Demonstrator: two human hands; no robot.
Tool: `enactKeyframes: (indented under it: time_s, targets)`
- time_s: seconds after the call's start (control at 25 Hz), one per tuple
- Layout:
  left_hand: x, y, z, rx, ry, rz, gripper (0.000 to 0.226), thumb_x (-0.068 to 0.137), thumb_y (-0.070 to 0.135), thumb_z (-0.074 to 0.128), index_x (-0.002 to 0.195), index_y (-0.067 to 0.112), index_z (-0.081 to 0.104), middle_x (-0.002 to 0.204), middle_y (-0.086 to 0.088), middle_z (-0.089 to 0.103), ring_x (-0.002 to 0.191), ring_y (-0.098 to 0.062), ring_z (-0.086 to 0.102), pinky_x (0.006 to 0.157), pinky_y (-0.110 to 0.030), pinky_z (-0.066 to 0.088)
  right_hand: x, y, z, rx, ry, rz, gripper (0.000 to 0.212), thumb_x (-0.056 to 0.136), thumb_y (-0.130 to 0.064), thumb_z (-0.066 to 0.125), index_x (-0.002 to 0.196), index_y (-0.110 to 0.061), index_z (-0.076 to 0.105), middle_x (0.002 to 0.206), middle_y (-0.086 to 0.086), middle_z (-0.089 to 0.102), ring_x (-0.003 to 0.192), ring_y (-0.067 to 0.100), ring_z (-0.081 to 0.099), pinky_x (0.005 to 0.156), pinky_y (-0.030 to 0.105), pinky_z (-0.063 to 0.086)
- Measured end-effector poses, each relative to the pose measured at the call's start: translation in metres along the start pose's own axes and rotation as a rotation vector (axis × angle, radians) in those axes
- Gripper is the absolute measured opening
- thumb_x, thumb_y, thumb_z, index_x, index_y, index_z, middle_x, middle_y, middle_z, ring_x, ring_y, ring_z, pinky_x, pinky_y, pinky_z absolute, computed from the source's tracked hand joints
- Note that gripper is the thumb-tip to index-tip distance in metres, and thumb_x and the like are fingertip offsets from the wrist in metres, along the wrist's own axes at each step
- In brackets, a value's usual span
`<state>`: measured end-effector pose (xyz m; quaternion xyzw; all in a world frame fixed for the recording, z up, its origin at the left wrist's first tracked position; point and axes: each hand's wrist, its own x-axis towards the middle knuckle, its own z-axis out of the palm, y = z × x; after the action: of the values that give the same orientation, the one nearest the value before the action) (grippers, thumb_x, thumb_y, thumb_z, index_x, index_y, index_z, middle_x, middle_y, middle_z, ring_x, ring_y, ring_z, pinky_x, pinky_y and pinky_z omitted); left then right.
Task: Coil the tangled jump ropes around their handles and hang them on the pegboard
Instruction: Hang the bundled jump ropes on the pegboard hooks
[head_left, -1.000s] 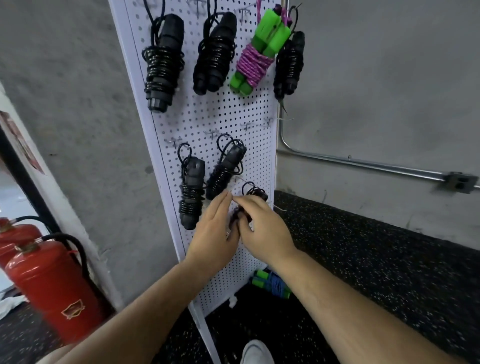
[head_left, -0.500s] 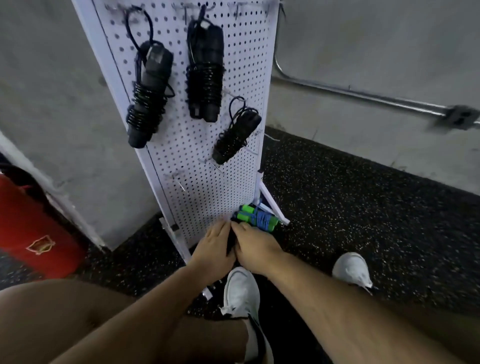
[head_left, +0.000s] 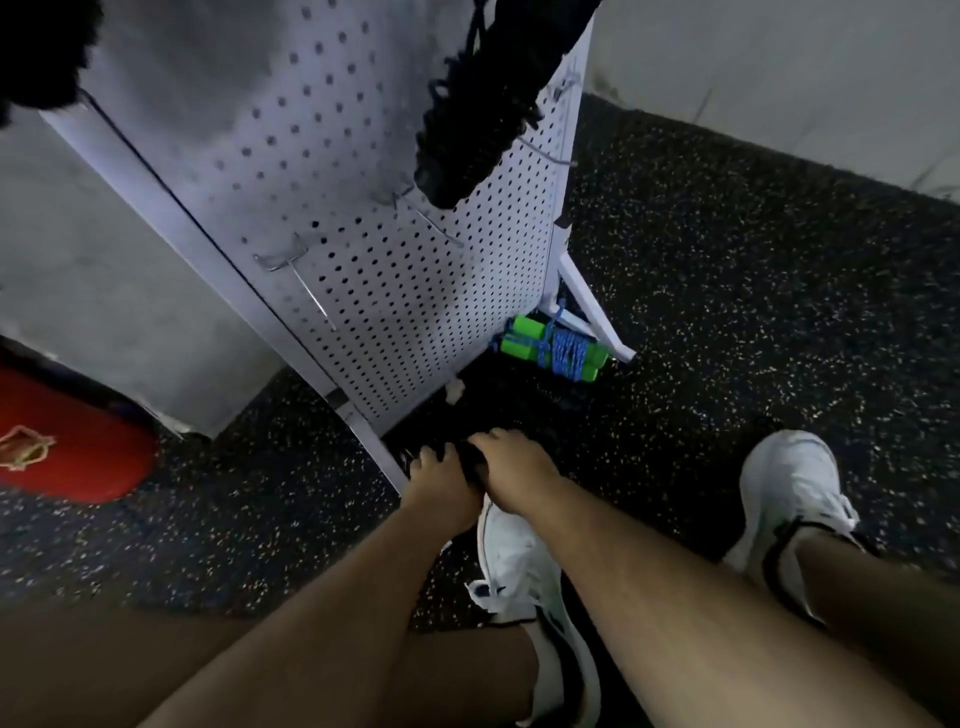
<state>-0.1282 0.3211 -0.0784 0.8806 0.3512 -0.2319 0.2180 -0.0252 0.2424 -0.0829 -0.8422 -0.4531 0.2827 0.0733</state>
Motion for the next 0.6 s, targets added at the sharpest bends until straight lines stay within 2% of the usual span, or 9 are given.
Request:
enactKeyframes:
  time_s: [0.08,0.2,0.32,0.44,0.52,0.6]
  targets:
    - [0.006,-0.004,0.008,0.025,-0.048,-0.043,0.066,0.100,0.040,0.039,0.154,0.005,0.026,0.153,-0.021,0.030,0.140,-0.044,0.028,0.116,-0.047,0.031,0.013,-0.003,0.012,-0.068,0.053,0.012,0.046,0.096,-0.022,0.054,0.142,-0.020,0.046,0.139,0.009,0.042,0.127,0.034,0.041,0.096,0.040,0.042]
    - [0.012,-0.008,0.017,0.076,-0.036,-0.002,0.059,0.101,0.037,0.042,0.152,0.009,0.036,0.156,-0.022,0.028,0.144,-0.048,0.018,0.119,-0.049,0.025,0.021,-0.009,0.027,-0.186,0.130,0.090,0.059,0.095,-0.019,0.055,0.149,-0.026,0.032,0.148,0.013,0.031,0.130,0.037,0.035,0.100,0.043,0.038]
    - [0.012,-0.009,0.020,0.015,-0.003,0.034,0.056,0.102,0.026,0.049,0.152,0.008,0.033,0.160,-0.021,0.022,0.150,-0.042,0.012,0.124,-0.045,0.015,0.027,-0.010,0.034,-0.145,0.139,0.198,0.061,0.097,-0.018,0.051,0.152,-0.023,0.025,0.145,0.016,0.039,0.127,0.036,0.042,0.103,0.043,0.036]
    - [0.013,-0.004,0.015,-0.183,0.125,0.071,0.054,0.100,0.023,0.047,0.152,0.011,0.035,0.163,-0.013,0.025,0.150,-0.033,0.018,0.122,-0.041,0.017,0.036,-0.003,0.029,-0.045,0.172,0.270,0.051,0.095,-0.025,0.061,0.139,-0.012,0.039,0.135,0.014,0.043,0.124,0.034,0.043,0.099,0.040,0.043]
    - [0.011,0.002,0.011,-0.242,0.167,0.076,0.060,0.098,0.022,0.049,0.154,0.012,0.031,0.161,-0.011,0.029,0.148,-0.032,0.022,0.121,-0.043,0.020,0.031,-0.001,0.021,-0.087,0.224,0.204,0.042,0.094,-0.024,0.060,0.132,-0.010,0.047,0.130,0.013,0.042,0.120,0.032,0.041,0.098,0.037,0.043]
    - [0.003,0.010,0.006,-0.321,0.169,0.104,0.071,0.095,0.019,0.055,0.158,0.012,0.021,0.160,-0.013,0.027,0.146,-0.033,0.026,0.119,-0.043,0.025,0.014,0.003,0.010,-0.115,0.258,0.108,0.045,0.094,-0.020,0.059,0.135,-0.008,0.046,0.131,0.013,0.041,0.120,0.032,0.040,0.101,0.037,0.044]
